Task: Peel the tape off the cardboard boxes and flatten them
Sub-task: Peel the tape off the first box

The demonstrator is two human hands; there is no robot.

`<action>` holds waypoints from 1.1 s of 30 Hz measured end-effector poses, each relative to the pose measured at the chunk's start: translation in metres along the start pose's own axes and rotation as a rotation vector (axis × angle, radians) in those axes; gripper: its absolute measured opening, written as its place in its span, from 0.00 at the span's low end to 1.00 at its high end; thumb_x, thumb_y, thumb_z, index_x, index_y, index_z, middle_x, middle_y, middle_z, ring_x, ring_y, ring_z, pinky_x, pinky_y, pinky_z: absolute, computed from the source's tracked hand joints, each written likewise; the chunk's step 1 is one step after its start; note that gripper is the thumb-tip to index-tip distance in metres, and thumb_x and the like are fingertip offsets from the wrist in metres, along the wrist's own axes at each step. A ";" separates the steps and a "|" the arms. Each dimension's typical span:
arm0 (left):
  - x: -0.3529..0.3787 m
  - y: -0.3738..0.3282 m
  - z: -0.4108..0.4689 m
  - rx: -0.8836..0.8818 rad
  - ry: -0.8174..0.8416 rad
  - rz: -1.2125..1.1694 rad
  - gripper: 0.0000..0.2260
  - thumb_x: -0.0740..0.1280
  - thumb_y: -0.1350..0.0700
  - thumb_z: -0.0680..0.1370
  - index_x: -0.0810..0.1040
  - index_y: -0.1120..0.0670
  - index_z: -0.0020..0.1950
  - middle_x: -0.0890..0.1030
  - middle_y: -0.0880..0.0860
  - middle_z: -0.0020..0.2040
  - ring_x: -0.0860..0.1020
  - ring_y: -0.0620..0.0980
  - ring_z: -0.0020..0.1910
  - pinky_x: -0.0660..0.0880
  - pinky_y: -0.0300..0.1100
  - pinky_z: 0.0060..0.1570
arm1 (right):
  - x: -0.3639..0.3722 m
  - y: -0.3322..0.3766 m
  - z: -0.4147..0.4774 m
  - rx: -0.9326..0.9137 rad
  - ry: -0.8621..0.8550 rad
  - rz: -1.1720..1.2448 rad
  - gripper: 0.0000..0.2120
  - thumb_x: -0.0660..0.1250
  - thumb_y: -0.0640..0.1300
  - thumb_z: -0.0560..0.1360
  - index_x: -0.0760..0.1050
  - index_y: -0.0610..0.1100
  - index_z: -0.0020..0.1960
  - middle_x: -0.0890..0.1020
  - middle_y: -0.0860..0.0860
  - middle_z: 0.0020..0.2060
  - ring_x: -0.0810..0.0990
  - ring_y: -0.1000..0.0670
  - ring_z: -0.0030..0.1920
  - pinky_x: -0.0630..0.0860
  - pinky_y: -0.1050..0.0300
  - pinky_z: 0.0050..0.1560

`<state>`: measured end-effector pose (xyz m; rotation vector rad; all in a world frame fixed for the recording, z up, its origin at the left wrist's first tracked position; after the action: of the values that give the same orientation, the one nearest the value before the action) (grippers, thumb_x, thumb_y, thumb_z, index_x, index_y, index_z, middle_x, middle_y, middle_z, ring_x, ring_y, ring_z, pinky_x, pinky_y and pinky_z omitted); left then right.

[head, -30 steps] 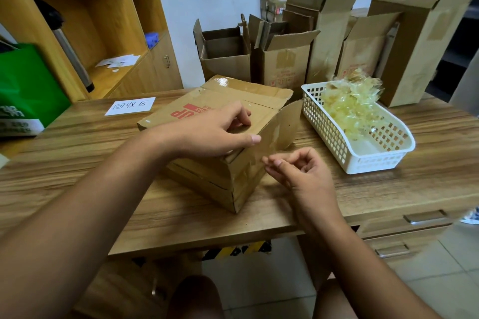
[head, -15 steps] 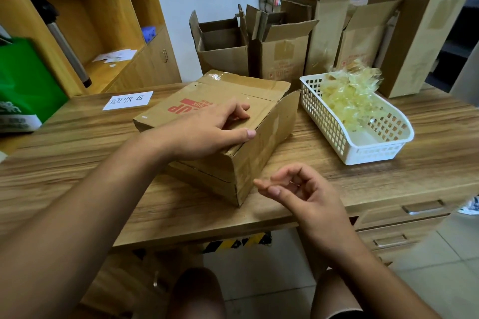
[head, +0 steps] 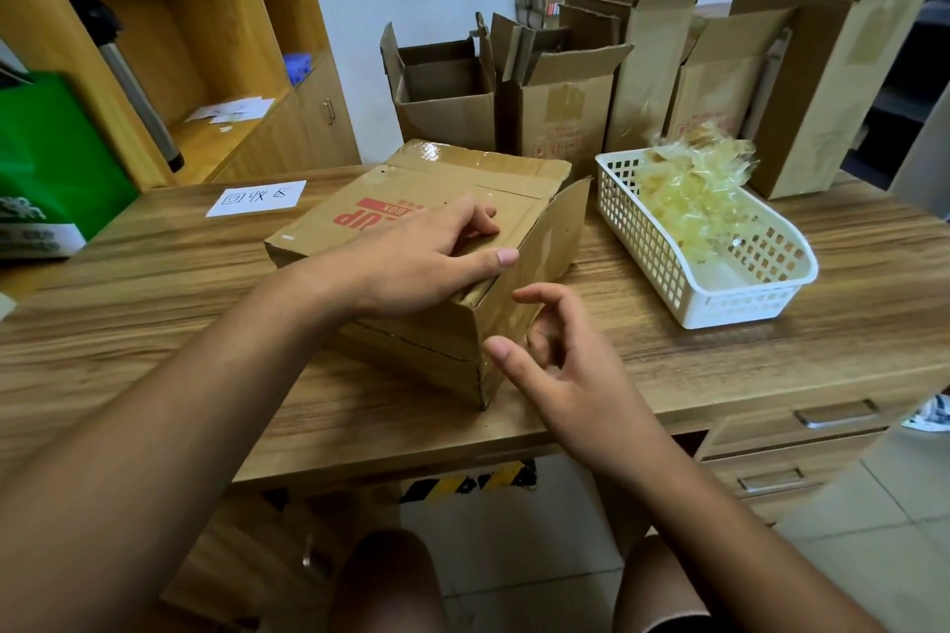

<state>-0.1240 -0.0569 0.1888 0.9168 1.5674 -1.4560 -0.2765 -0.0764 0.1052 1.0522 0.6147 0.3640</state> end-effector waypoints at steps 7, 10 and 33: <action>-0.004 0.004 -0.010 -0.012 0.242 0.058 0.46 0.60 0.17 0.61 0.56 0.32 0.76 0.53 0.33 0.79 0.58 0.38 0.73 0.60 0.40 0.65 | -0.018 0.013 0.009 -0.196 -0.069 -0.412 0.02 0.68 0.43 0.81 0.80 0.46 0.51 0.72 0.62 0.38 0.73 0.61 0.40 0.67 0.69 0.40; -0.003 0.005 -0.011 -0.006 0.237 0.027 0.48 0.63 0.18 0.59 0.56 0.32 0.76 0.51 0.30 0.78 0.57 0.35 0.71 0.59 0.37 0.62 | -0.015 0.011 0.001 -0.213 -0.071 -0.381 0.02 0.67 0.42 0.81 0.79 0.46 0.50 0.73 0.60 0.38 0.74 0.58 0.40 0.66 0.66 0.40; -0.004 0.009 -0.011 -0.018 0.159 0.156 0.44 0.66 0.25 0.67 0.48 0.31 0.77 0.52 0.37 0.80 0.57 0.44 0.77 0.59 0.44 0.70 | -0.048 -0.010 -0.009 -0.063 -0.406 -0.191 0.14 0.73 0.51 0.75 0.69 0.50 0.38 0.72 0.52 0.39 0.73 0.58 0.39 0.68 0.72 0.41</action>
<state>-0.1150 -0.0454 0.1894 1.1419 1.5817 -1.2846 -0.3201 -0.1013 0.1078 0.9626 0.3324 -0.0013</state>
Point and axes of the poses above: each hand's wrist, its own z-axis towards the middle knuckle, its own x-axis out of the palm, y = z × x, the point moved 7 cm from there along z, towards the middle knuckle
